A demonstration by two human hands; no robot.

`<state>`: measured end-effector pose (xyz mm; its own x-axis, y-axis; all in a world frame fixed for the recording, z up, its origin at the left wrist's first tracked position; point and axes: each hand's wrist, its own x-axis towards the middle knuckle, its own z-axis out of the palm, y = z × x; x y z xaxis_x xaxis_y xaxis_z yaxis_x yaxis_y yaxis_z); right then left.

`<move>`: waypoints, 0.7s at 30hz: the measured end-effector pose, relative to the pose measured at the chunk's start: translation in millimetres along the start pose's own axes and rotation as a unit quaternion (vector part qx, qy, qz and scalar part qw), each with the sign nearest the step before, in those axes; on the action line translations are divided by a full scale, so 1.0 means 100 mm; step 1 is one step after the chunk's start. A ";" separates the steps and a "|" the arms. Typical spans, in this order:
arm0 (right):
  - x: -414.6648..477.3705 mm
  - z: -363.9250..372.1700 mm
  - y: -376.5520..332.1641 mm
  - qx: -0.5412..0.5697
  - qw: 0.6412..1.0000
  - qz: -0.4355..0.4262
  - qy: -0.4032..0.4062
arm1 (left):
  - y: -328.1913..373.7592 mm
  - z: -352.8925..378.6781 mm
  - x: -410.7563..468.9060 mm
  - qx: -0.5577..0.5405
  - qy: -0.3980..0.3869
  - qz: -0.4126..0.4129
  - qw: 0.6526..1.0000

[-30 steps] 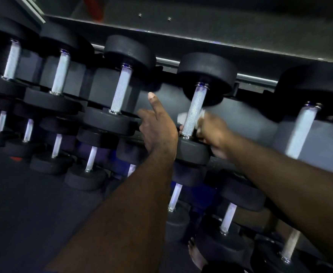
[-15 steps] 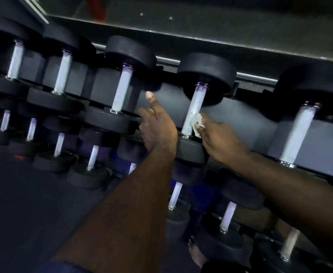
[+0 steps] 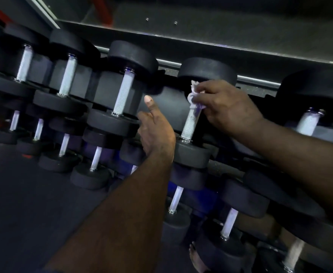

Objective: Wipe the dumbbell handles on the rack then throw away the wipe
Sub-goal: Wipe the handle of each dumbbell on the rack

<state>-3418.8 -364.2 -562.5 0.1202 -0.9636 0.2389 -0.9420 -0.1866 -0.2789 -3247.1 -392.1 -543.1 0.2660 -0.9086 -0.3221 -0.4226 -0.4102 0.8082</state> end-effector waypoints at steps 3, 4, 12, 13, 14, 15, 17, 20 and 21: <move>0.05 0.26 -0.15 -0.006 0.985 -0.148 -0.085 | 0.02 -0.01 -0.02 0.016 -0.001 -0.003 1.000; 0.03 0.32 -0.23 0.004 0.976 -0.178 -0.124 | 0.03 0.00 -0.02 0.019 0.004 -0.007 1.000; 0.11 0.03 0.05 -0.091 0.977 -0.171 -0.084 | 0.04 0.03 0.00 0.033 0.027 -0.033 0.999; 0.14 0.02 -0.01 -0.088 0.974 -0.182 -0.101 | 0.05 0.02 0.00 0.037 0.030 -0.040 0.998; 0.14 0.02 -0.08 -0.075 0.967 -0.206 -0.129 | 0.06 0.02 -0.01 0.043 0.030 -0.043 0.998; 0.12 0.03 -0.12 -0.063 0.956 -0.238 -0.159 | 0.07 0.02 -0.02 0.049 0.032 -0.044 0.997; 0.12 0.02 -0.16 -0.086 0.934 -0.281 -0.206 | 0.10 0.04 -0.04 0.052 0.036 -0.039 0.997; 0.24 -0.03 -0.03 -0.093 0.963 -0.205 -0.151 | 0.06 0.07 -0.02 0.055 0.040 -0.028 0.997; 0.27 -0.02 -0.03 -0.100 0.972 -0.168 -0.131 | 0.04 0.07 0.00 0.058 0.043 -0.027 0.997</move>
<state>-3413.3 -389.6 -553.0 0.4826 -0.8752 0.0337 -0.8746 -0.4836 -0.0343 -3254.6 -394.1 -542.9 0.3624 -0.8769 -0.3156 -0.5010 -0.4689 0.7274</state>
